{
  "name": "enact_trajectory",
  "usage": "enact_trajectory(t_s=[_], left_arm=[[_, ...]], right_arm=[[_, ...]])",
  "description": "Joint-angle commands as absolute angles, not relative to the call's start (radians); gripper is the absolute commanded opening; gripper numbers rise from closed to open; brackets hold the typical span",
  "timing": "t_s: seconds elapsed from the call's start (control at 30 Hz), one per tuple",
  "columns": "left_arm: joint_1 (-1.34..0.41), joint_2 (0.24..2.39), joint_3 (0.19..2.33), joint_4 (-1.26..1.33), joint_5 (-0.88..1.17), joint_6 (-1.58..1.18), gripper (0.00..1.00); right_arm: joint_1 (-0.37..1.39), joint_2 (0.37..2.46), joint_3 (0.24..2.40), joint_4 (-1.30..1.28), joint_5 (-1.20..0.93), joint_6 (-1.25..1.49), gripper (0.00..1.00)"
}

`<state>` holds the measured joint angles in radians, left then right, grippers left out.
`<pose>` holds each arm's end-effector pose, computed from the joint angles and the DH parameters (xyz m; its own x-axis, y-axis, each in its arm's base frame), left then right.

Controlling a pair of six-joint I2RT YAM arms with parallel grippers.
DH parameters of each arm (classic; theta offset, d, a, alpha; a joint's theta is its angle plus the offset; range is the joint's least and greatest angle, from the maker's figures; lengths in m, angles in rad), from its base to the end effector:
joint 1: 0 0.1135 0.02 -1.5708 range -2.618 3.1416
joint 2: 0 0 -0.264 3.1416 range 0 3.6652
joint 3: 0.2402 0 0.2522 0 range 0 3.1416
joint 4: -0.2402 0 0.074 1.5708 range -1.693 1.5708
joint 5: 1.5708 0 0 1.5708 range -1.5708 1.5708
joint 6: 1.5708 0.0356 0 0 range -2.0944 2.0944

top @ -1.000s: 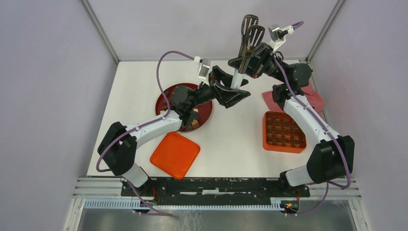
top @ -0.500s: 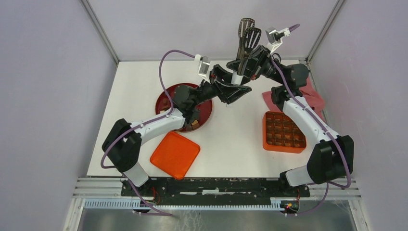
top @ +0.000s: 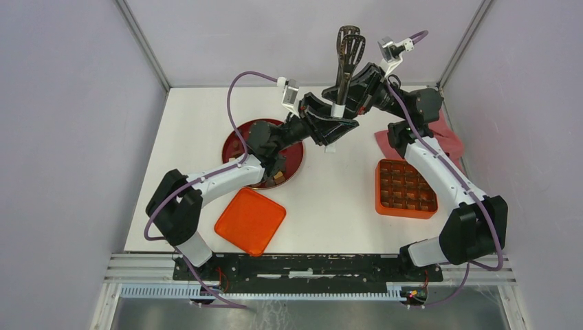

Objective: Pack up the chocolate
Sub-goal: Pick up the clamp at the center of the board.

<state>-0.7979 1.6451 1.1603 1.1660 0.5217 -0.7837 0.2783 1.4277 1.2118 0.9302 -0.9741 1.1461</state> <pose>0.2427 -0.2742 0.3817 -0.3175 -0.5510 -0.7718 0.9414 -0.0858 -0.3261 0.2857 0.1122 0.4425 -0.4287 0.4100 -0.8051 -0.8851 -0.0121 0.4652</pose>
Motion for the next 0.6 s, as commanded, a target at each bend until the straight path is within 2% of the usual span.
enact_trajectory(t_s=[0.0, 0.13, 0.37, 0.43, 0.57], left_arm=[[-0.81, 1.635, 1.173, 1.261, 0.542, -0.839, 0.5], [-0.81, 1.639, 1.163, 1.279, 0.558, -0.868, 0.51], [-0.811, 1.647, 1.167, 1.27, 0.576, -0.897, 0.51], [-0.81, 1.649, 1.167, 1.269, 0.577, -0.903, 0.51], [-0.809, 1.646, 1.175, 1.269, 0.564, -0.9, 0.52]], right_arm=[[0.269, 1.425, 1.281, 0.93, -0.939, 1.127, 0.17], [0.253, 1.43, 1.303, 0.948, -0.939, 1.141, 0.24], [0.239, 1.438, 1.344, 0.965, -0.948, 1.138, 0.27], [0.234, 1.44, 1.359, 0.962, -0.951, 1.136, 0.24], [0.226, 1.438, 1.367, 0.946, -0.943, 1.148, 0.03]])
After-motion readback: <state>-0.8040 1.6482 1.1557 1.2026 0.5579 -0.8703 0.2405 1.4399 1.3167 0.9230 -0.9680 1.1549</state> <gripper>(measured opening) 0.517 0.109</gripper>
